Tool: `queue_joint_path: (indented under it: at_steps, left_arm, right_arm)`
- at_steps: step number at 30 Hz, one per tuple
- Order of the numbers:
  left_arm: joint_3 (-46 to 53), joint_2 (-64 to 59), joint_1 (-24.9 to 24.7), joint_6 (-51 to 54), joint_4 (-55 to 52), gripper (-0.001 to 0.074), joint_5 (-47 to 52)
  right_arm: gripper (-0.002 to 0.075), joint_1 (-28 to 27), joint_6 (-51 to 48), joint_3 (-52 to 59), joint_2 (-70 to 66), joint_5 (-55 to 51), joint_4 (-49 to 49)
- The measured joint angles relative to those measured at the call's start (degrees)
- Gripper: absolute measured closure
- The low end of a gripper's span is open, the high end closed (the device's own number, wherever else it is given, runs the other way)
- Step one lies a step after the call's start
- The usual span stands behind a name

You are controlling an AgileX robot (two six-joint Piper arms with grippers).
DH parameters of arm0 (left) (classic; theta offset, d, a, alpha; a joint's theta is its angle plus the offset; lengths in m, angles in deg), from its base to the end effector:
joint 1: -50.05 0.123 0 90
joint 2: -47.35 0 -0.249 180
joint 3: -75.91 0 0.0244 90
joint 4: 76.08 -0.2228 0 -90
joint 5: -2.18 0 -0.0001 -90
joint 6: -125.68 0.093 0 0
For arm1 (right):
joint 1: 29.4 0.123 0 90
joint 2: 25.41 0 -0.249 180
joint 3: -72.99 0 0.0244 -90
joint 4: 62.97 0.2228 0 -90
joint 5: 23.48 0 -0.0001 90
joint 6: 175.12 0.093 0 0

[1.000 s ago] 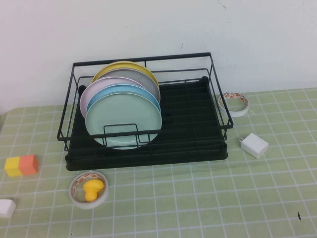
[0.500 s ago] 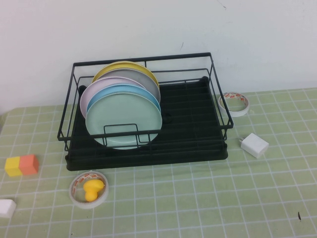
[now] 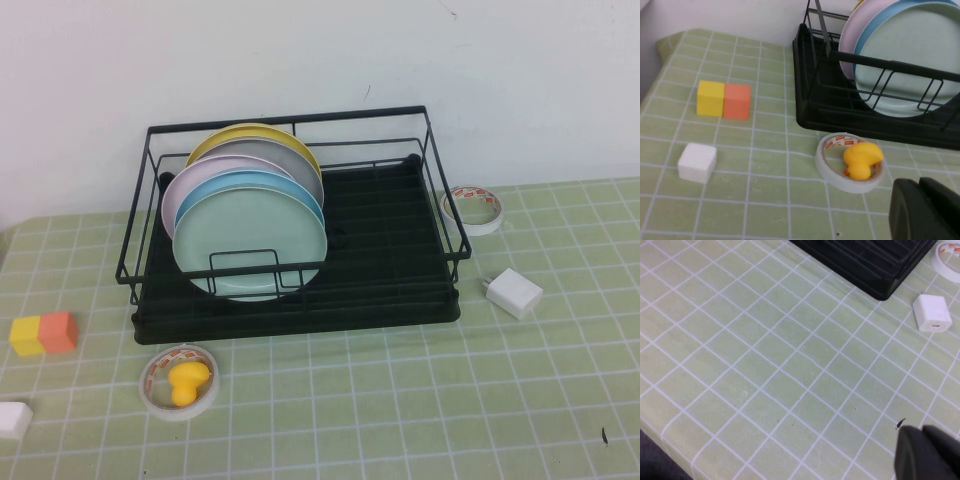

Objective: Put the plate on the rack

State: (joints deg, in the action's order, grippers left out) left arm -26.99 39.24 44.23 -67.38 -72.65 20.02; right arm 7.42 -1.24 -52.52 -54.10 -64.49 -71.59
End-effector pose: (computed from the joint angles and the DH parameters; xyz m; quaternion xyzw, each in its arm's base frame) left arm 0.0635 -0.0082 0.1800 -0.0660 0.7799 -0.1266 0.6094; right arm 0.0669 0.0386 0.2416 -0.3477 0.8102 0.0559 0.4686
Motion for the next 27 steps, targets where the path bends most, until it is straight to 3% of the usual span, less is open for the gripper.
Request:
queue_joint_path:
  at_steps: [27]
  left_arm:
    - [0.0, 0.0, 0.0, 4.33, -0.1, 0.0735, 0.08]
  right_arm:
    - [0.0728, 0.0, 0.09, 0.0, 0.0, 0.0, 0.0]
